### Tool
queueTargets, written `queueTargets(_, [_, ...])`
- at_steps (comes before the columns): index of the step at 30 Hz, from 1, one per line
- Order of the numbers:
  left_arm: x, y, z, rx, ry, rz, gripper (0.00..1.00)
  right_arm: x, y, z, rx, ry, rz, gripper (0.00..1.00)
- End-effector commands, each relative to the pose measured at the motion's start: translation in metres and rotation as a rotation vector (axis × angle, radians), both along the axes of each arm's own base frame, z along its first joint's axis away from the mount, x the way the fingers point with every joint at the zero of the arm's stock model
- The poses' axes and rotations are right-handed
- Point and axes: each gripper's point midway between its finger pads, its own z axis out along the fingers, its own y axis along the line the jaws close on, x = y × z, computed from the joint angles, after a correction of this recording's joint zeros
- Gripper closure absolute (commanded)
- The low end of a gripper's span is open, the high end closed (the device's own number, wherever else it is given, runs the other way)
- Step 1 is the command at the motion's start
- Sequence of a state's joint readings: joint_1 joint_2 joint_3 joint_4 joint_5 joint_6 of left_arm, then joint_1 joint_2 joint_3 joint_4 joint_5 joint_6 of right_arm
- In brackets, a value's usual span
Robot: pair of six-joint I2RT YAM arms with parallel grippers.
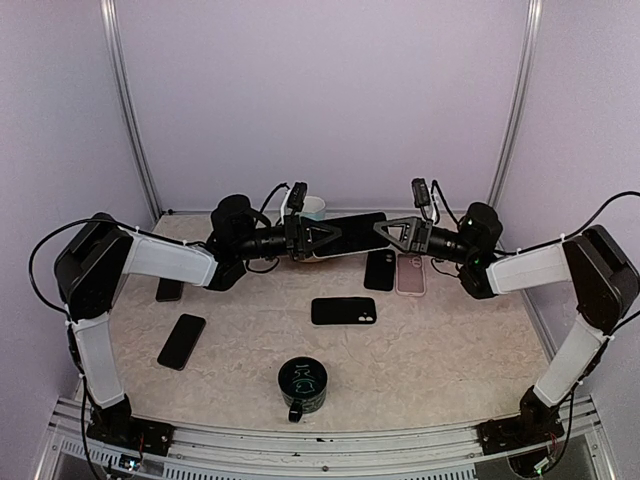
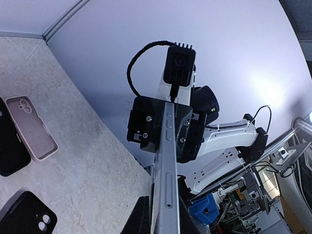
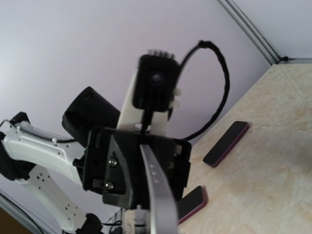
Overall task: Put the phone into the phone case
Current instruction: Pass from the right arm to the left, then install the phone on the phone case.
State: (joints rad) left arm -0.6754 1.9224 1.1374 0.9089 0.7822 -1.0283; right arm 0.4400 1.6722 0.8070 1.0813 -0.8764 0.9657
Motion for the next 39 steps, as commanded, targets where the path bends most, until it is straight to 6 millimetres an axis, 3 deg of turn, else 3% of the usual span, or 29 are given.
queueTargets(1, [-0.011,-0.002,0.016,-0.045,-0.053,-0.032,0.93,0.007,0.005,-0.001,-0.013,-0.011,-0.022,1.00])
queueTargets(4, [-0.009,0.000,0.014,-0.035,-0.050,-0.023,1.00,0.012,0.005,-0.005,-0.030,0.024,-0.034,1.00])
queueTargets(8, [-0.005,0.004,0.009,-0.012,-0.049,0.001,1.00,0.014,0.005,-0.007,-0.066,0.039,-0.048,0.78])
queueTargets(11, [-0.003,0.011,0.005,0.003,-0.044,0.025,1.00,0.017,0.004,-0.010,-0.118,0.045,-0.070,0.54])
queueTargets(17, [0.003,0.027,-0.010,0.066,-0.033,0.071,1.00,0.021,-0.004,-0.018,-0.204,0.068,-0.111,0.29])
queueTargets(24, [0.013,0.037,-0.035,0.183,0.026,0.115,1.00,0.024,-0.015,-0.040,-0.310,0.116,-0.153,0.20])
queueTargets(29, [0.025,0.043,-0.059,0.254,0.119,0.137,1.00,0.023,-0.021,-0.061,-0.383,0.150,-0.177,0.18])
queueTargets(39, [0.033,0.035,-0.096,0.370,0.244,0.103,1.00,0.019,-0.027,-0.102,-0.472,0.222,-0.186,0.17])
